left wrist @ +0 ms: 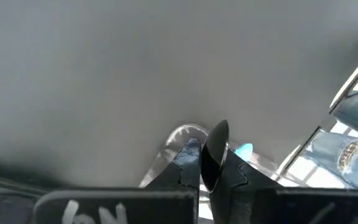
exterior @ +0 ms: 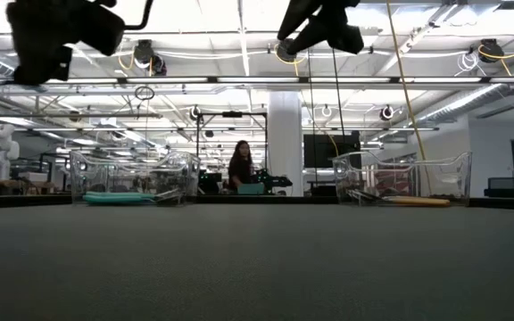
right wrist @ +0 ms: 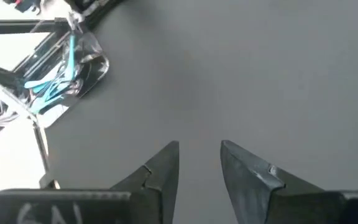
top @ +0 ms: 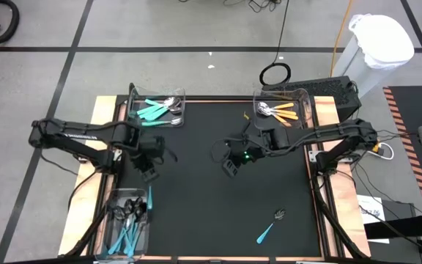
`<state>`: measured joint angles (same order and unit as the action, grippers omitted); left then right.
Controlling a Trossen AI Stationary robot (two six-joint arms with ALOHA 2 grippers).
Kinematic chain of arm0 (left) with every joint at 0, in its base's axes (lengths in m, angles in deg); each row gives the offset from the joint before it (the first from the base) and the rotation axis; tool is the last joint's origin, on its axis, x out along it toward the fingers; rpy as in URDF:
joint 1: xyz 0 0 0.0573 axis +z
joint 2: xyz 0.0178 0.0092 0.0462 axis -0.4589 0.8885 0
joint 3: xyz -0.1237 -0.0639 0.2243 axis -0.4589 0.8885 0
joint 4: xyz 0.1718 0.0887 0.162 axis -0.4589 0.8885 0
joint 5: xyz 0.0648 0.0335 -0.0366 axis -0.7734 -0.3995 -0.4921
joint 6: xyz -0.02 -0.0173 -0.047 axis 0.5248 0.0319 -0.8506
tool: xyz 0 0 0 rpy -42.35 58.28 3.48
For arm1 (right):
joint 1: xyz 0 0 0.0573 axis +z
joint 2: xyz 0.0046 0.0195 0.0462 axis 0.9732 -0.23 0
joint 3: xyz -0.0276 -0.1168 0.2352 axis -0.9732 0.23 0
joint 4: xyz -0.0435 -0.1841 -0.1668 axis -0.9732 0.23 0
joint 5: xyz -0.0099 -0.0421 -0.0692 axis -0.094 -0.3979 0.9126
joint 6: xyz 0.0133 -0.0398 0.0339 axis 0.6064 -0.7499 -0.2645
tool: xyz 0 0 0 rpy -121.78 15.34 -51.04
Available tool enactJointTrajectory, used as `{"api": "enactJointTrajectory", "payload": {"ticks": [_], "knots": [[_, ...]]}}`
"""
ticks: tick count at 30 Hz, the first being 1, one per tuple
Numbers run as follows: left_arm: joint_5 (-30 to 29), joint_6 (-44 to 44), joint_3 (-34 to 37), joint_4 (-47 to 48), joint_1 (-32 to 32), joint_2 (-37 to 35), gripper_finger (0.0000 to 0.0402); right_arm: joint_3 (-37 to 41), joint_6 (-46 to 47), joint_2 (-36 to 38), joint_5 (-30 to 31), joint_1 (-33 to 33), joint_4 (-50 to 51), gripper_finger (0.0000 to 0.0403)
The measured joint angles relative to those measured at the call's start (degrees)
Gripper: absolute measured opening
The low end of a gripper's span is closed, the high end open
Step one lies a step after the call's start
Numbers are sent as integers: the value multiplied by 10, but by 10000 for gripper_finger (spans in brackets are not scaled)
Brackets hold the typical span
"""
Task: Sort silverware by color (type)
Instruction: Put the blue spoon into the bottom transparent bin
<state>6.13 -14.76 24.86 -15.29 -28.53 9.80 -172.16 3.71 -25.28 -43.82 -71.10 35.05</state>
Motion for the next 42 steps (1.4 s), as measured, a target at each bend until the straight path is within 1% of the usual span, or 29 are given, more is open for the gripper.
{"api": "enactJointTrajectory", "payload": {"ticks": [5,9,18,21,25,27,31,35,40,42], "knots": [[-5,-63,19,-26,-46,-11,7,0,27,0,2,9,12,114],[-29,-95,19,-50,-59,-26,7,0,18,0,2,17,7,114],[-37,-165,19,-65,-93,-71,7,0,-7,0,3,16,2,114],[-28,-184,19,-64,-110,-87,7,0,7,0,1,16,30,114],[21,-188,19,-40,-141,-101,7,0,43,0,0,16,100,114],[33,-200,19,-13,-156,-108,7,0,49,0,0,16,136,114],[34,-220,19,28,-183,-117,7,0,53,0,2,16,180,114],[29,-245,19,31,-201,-120,7,0,48,0,17,23,203,114],[27,-302,18,31,-240,-121,6,0,106,0,21,47,250,114],[25,-328,18,31,-261,-122,6,0,138,-1,41,63,283,114]]}}
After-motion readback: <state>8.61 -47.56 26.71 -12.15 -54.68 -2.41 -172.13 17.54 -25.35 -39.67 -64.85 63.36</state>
